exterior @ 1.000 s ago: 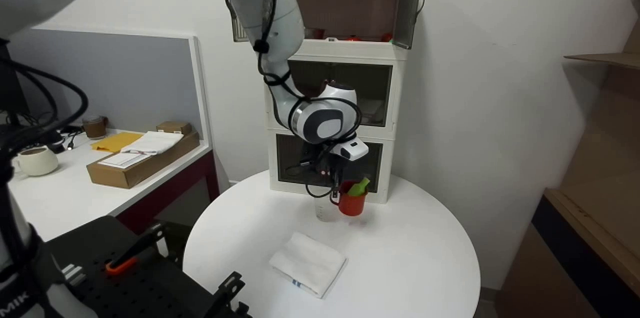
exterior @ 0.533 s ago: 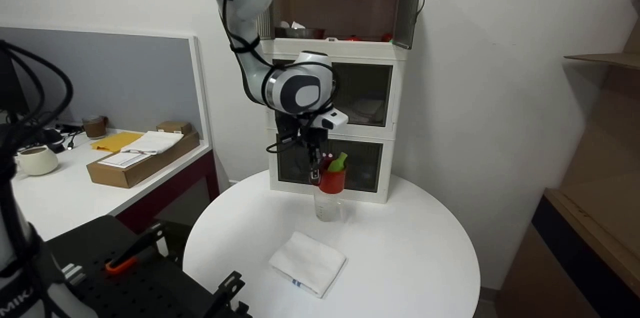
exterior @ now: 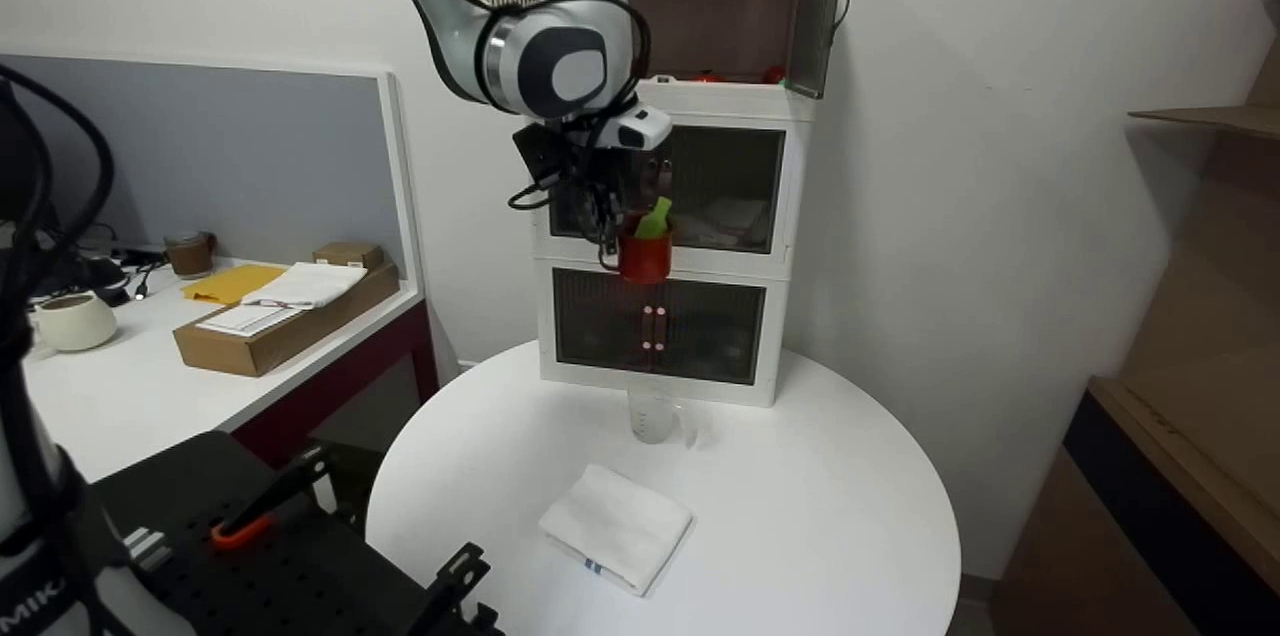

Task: Put the cup into the top compartment

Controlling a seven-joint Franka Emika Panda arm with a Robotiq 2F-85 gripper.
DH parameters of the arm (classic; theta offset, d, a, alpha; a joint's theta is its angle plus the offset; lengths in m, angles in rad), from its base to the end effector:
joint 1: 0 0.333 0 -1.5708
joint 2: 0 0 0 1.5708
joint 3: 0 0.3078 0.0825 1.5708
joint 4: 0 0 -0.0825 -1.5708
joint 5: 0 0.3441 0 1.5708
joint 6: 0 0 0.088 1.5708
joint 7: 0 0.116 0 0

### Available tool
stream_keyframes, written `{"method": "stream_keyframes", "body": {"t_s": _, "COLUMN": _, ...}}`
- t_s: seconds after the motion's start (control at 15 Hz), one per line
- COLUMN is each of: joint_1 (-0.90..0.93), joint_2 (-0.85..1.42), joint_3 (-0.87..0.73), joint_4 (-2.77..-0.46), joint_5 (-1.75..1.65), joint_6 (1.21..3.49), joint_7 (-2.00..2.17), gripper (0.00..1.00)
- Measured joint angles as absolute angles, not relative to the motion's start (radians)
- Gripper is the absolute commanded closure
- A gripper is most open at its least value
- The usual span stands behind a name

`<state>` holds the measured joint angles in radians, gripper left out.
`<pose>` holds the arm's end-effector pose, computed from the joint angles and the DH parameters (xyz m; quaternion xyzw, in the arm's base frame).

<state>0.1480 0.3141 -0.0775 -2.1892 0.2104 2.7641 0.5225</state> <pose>0.5583 0.0322 0.2839 -0.9418 0.3072 -0.1135 0.0760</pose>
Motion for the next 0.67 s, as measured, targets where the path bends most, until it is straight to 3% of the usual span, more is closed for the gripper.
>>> {"method": "stream_keyframes", "body": {"t_s": 0.67, "joint_1": 0.060, "joint_2": 0.081, "joint_3": 0.046, "joint_4": -2.212, "joint_5": 0.430, "joint_6": 2.678, "joint_7": 0.353, "gripper": 0.96}}
